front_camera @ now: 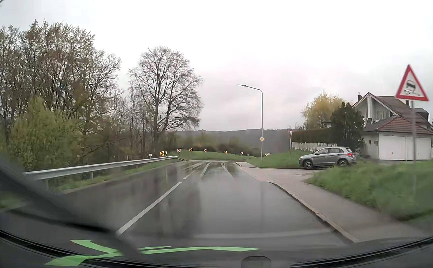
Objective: Follow the waypoints while adhering to traffic rules and regulations
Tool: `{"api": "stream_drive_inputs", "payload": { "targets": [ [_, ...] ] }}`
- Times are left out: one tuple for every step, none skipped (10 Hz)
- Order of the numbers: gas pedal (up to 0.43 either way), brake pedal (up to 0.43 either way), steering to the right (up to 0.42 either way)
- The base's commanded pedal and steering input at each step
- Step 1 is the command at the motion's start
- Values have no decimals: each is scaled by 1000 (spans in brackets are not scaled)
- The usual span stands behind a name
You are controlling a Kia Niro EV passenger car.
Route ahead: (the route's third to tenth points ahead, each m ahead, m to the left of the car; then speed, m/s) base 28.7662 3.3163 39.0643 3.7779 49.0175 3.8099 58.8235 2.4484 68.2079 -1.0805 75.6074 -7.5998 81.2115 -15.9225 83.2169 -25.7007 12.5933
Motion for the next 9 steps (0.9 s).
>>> {"api": "stream_drive_inputs", "payload": {
  "targets": [
    [20,0,-20],
    [0,0,-20],
    [0,0,-19],
    [0,0,-18],
    [0,0,-18],
    [0,0,-18],
    [0,0,-18],
    [0,0,-18],
    [0,0,-18]
  ]
}}
